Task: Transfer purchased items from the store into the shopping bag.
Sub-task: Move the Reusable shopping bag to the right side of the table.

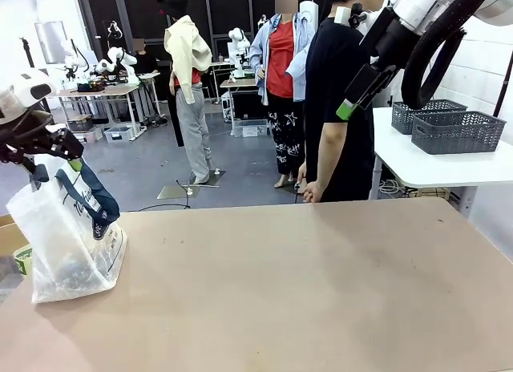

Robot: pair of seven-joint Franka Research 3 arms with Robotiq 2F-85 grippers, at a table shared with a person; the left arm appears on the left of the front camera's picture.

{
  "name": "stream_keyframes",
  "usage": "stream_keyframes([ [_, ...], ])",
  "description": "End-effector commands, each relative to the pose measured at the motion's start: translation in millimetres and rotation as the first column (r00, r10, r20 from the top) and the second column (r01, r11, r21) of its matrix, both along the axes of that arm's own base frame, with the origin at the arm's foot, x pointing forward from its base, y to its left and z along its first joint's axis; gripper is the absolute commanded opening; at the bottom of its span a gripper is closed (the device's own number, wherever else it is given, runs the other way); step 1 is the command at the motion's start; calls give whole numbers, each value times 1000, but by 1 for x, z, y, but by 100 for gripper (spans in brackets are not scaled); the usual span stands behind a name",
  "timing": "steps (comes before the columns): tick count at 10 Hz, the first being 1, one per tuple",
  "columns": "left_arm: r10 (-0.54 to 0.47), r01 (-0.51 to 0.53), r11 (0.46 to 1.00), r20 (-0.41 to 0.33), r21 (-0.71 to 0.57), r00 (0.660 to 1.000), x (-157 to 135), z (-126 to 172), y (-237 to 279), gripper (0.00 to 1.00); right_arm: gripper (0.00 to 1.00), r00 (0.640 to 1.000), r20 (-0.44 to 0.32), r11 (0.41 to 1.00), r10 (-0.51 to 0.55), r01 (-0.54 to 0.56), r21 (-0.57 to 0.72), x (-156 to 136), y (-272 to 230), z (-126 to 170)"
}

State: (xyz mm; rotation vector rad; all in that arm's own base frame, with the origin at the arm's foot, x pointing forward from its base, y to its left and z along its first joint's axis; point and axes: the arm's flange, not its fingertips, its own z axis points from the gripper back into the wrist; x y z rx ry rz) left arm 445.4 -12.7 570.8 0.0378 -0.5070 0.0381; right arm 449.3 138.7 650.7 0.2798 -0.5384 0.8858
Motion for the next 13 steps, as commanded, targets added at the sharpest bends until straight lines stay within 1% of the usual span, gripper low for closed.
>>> stream_keyframes([
  [1,-43,43,998,-6,-43,999,0,5,-7,100,100,1000,-5,1000,0,0,-4,-3,-2,-3],
  [2,-101,102,994,14,-36,995,1,8,-12,100,100,1000,-5,1000,0,0,-4,-3,-2,-3],
  [3,-198,200,978,35,-56,980,1,14,-21,100,100,1000,-5,1000,0,0,-4,-3,-2,-3],
  [4,-307,309,946,38,-100,951,3,16,-29,100,100,1000,-5,1000,0,0,-4,-3,-2,-3],
  [5,-387,388,915,33,-114,922,9,13,-35,100,100,1000,-5,1000,0,0,-4,-3,-2,-3],
  [6,-463,466,876,52,-127,885,14,12,-40,100,100,1000,-5,1000,0,0,-4,-3,-2,-3],
  [7,-585,594,791,104,-144,804,16,14,-47,100,100,1000,-5,1000,0,0,-4,-3,-2,-3],
  [8,-664,679,723,141,-130,734,22,10,-51,100,100,1000,-5,1000,0,0,-4,-3,-2,-3],
  [9,-701,725,682,194,-103,687,28,9,-53,100,100,1000,-5,1000,0,0,-4,-3,-2,-3],
  [10,-736,764,634,212,-116,643,36,10,-53,100,100,1000,-5,1000,0,0,-4,-3,-2,-3],
  [11,-749,780,611,219,-134,625,41,13,-53,100,100,1000,-5,1000,0,0,-4,-3,-2,-3],
  [12,-749,779,614,217,-129,626,41,14,-54,100,100,1000,-5,1000,0,0,-4,-3,-2,-3],
  [13,-725,750,656,205,-86,658,27,11,-63,100,100,1000,-5,1000,0,0,-4,-3,-2,-3],
])
